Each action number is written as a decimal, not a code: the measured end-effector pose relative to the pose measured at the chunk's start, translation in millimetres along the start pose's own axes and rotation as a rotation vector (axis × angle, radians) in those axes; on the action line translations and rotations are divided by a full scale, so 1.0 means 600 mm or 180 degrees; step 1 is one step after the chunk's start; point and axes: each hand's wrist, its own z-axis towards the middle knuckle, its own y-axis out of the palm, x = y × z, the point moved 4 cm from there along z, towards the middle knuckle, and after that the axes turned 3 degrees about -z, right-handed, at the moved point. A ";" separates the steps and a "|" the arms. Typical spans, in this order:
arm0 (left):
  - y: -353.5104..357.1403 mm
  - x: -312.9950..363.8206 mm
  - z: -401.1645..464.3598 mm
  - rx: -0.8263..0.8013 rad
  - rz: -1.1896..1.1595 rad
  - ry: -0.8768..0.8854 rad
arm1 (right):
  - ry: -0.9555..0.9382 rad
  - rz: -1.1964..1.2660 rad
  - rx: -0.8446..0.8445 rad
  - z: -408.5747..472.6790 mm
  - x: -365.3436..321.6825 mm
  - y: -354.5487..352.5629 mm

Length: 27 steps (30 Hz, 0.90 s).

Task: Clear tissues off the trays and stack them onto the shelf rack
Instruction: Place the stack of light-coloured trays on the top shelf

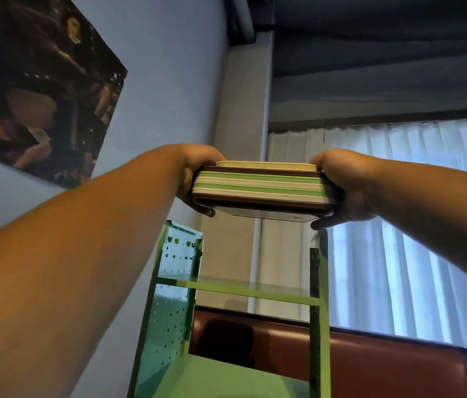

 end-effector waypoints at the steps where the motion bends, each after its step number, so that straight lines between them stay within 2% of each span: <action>1: 0.000 -0.007 0.001 -0.0059 -0.0013 0.0025 | 0.0033 -0.0046 0.0023 -0.004 -0.002 0.006; 9: -0.016 -0.080 0.013 -0.0083 -0.0038 -0.0043 | 0.0173 -0.0326 0.0143 -0.023 -0.004 0.071; 12: -0.011 -0.092 0.011 -0.0112 0.0313 -0.0048 | 0.0276 -0.0131 0.0188 -0.025 0.013 0.091; 16: -0.005 -0.113 0.006 -0.0070 0.0809 -0.0146 | 0.0439 -0.0036 -0.0013 -0.031 0.062 0.120; 19: 0.025 -0.145 0.002 -0.0146 0.1379 -0.0183 | 0.0349 0.0080 0.0193 -0.023 0.105 0.137; 21: 0.041 -0.165 0.010 0.0107 0.1453 0.0077 | 0.0173 -0.0114 0.0412 -0.016 0.122 0.145; 24: 0.037 -0.186 0.031 0.0904 0.0867 0.0385 | -0.0258 -0.1287 0.0723 -0.014 0.120 0.149; 27: 0.040 -0.199 0.038 0.1642 0.0420 0.0485 | -0.1037 -0.1715 0.1158 -0.006 0.125 0.149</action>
